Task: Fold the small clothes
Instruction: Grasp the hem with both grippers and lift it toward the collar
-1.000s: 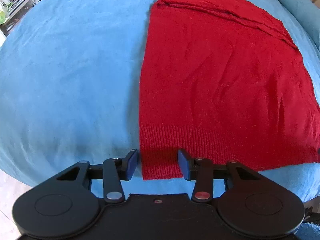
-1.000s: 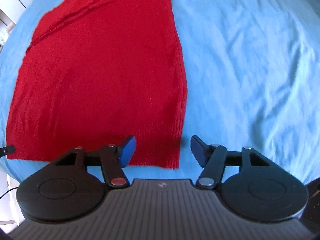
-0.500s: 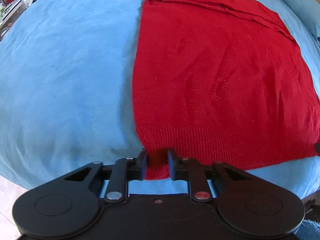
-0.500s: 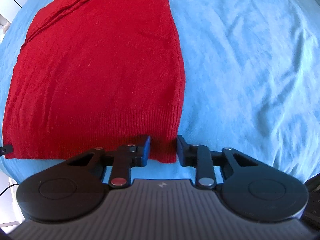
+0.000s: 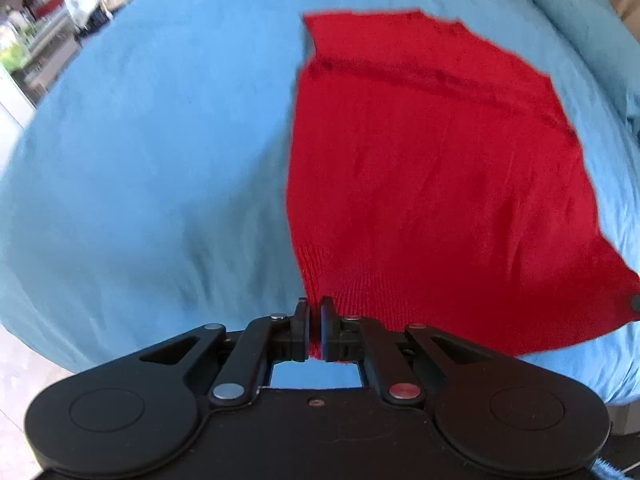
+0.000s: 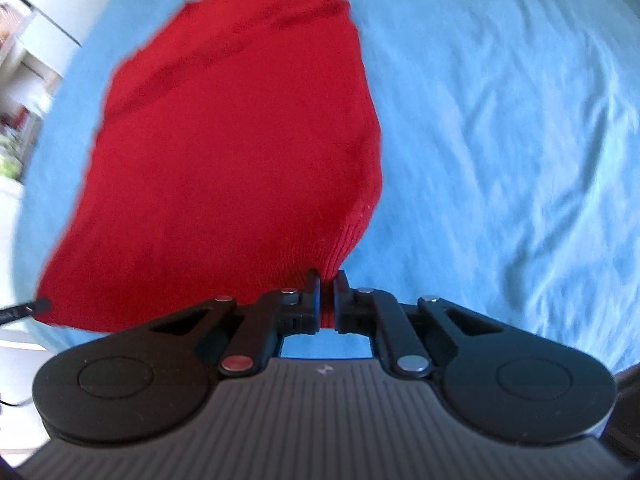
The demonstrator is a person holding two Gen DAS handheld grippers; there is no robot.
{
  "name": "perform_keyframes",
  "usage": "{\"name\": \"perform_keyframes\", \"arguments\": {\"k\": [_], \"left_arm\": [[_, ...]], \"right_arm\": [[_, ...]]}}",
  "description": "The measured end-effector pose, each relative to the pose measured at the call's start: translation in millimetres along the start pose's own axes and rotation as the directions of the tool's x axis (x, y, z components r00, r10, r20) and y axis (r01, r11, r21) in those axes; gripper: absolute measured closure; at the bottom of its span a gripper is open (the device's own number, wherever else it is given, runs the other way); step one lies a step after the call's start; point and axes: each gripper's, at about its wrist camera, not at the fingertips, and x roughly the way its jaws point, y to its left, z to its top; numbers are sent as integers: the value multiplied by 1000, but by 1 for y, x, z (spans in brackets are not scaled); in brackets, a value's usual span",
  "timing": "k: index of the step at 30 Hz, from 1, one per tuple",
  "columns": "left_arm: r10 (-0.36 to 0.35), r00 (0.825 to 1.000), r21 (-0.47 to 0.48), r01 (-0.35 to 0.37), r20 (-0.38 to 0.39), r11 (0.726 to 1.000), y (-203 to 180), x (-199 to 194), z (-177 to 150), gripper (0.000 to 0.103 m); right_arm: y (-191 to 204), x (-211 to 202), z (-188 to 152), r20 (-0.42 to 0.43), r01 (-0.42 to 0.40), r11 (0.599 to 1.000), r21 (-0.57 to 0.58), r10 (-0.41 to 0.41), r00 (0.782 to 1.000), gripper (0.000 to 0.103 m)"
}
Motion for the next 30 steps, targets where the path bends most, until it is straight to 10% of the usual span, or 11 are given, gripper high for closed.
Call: {"name": "perform_keyframes", "arguments": {"k": [14, 20, 30], "left_arm": [[-20, 939, -53, 40, 343, 998, -17, -31, 204, 99], [1, 903, -68, 32, 430, 997, -36, 50, 303, 99], [137, 920, -134, -93, 367, 987, -44, 203, 341, 99]], "right_arm": [[62, -38, 215, 306, -176, 984, 0, 167, 937, 82], [68, 50, 320, 371, -163, 986, 22, 143, 917, 83], [39, 215, 373, 366, -80, 993, 86, 43, 930, 83]]}}
